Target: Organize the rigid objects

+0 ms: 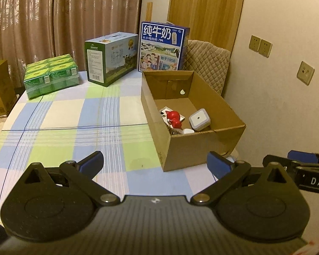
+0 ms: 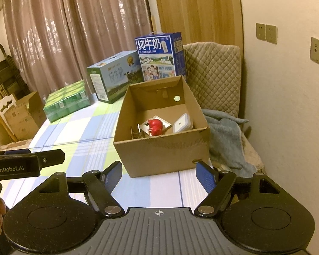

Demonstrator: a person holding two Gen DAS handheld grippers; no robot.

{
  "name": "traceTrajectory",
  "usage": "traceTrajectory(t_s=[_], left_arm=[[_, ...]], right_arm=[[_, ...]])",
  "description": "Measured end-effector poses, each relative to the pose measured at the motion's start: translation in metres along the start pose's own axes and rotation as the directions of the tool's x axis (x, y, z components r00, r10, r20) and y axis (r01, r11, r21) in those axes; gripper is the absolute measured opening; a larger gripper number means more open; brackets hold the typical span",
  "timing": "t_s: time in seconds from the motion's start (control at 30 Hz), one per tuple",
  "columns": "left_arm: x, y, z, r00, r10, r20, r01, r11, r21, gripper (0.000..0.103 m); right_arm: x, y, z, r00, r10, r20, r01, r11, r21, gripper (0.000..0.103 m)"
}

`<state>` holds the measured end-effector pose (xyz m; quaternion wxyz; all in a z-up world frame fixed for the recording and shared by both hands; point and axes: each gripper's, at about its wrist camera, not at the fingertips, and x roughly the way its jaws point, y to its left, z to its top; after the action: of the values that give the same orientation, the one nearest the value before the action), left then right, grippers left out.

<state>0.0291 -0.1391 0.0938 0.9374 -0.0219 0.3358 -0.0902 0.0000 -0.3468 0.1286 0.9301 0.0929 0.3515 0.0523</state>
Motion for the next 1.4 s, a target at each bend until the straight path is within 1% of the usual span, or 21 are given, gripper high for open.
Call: traceTrajectory(t_s=[0.47,1.4], left_arm=[[-0.0035,0.0041,-0.0050,1.000,0.013,-0.004,-0.013,1.000,-0.020,0.102],[-0.0015,0.0025,-0.0072,1.000,0.004,-0.006,-0.004,1.000,-0.022,0.102]], right_arm=[[-0.0027,0.0009,-0.0022,1.000,-0.007,-0.001,0.007,1.000,-0.001,0.073],[-0.0014,0.0036,-0.0015,1.000,-0.006,-0.001,0.006,1.000,0.004,0.073]])
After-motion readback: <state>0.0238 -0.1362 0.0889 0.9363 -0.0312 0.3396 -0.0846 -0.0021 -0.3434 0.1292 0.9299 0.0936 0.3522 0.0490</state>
